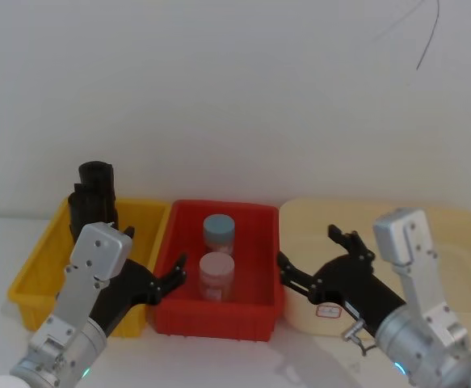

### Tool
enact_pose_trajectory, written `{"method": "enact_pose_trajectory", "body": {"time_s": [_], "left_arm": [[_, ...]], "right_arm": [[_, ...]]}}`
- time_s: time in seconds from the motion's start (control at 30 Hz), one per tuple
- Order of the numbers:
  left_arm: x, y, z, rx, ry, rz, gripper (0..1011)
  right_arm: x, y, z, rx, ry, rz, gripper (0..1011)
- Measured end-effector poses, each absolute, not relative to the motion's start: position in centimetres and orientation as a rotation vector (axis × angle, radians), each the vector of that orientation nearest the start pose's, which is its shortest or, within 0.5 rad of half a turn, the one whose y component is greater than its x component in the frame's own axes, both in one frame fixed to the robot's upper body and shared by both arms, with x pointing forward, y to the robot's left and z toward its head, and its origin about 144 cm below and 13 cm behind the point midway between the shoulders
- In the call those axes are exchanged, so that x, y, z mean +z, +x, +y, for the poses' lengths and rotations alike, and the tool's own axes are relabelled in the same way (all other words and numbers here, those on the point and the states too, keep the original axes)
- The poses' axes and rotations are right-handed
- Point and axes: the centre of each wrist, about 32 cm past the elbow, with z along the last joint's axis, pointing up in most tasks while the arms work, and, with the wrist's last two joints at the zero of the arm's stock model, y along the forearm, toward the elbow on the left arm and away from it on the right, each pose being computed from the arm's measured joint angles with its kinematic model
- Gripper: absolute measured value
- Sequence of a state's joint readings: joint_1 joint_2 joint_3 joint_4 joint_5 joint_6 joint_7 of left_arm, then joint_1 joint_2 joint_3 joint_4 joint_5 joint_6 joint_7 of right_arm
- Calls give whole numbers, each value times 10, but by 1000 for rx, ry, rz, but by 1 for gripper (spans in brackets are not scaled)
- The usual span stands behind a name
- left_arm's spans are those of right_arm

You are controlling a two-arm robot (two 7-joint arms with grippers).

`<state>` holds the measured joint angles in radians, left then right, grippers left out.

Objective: Pick up the garbage bag with the one hand and transfer it to the other hand.

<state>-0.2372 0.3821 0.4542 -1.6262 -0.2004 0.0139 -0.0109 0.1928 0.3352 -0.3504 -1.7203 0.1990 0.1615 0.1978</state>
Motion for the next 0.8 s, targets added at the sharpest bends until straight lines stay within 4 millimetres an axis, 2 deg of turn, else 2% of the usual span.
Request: {"method": "enact_pose_trajectory", "body": {"time_s": [0.43, 0.8], "left_arm": [[1204, 492, 198, 1124, 61, -268, 1001], [1204, 492, 198, 1124, 61, -268, 1001]], "right_arm": [[1255, 520, -193, -840, -158, -128, 1001], [1260, 547, -187, -730, -187, -61, 1001]]}}
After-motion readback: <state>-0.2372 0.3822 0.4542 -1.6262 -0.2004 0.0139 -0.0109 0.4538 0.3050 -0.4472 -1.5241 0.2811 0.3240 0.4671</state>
